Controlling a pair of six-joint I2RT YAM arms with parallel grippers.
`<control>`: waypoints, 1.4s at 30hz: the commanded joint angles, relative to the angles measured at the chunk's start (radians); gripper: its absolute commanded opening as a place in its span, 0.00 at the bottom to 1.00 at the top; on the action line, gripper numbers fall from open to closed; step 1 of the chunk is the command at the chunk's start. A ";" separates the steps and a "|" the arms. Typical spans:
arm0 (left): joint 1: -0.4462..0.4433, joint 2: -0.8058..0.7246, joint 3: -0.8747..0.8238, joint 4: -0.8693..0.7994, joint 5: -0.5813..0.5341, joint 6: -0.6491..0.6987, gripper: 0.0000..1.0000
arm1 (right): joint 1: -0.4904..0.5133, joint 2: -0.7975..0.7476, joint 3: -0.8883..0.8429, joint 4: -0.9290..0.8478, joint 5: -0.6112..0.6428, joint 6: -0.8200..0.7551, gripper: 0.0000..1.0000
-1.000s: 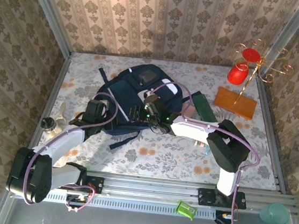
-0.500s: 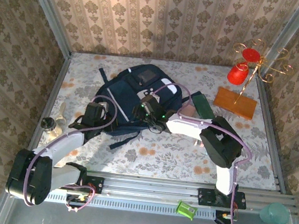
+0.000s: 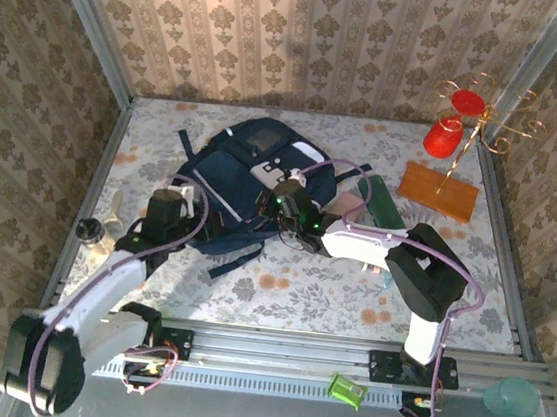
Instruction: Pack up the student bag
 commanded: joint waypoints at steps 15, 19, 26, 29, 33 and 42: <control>-0.043 0.141 -0.087 0.086 -0.046 0.054 0.28 | 0.000 -0.042 0.077 0.374 0.057 0.226 0.00; -0.059 0.040 -0.116 0.171 0.016 0.067 0.34 | 0.009 -0.051 0.084 0.358 0.066 0.225 0.00; -0.130 -0.087 -0.102 0.219 0.030 0.049 0.35 | 0.032 -0.054 0.109 0.341 0.089 0.208 0.00; -0.201 -0.083 -0.062 0.175 -0.059 0.085 0.30 | 0.039 -0.055 0.117 0.332 0.090 0.205 0.00; -0.254 -0.028 0.008 0.085 -0.225 0.158 0.29 | 0.048 -0.059 0.129 0.318 0.090 0.217 0.00; -0.314 0.011 0.096 -0.037 -0.458 0.190 0.36 | 0.060 -0.085 0.171 0.265 0.084 0.205 0.00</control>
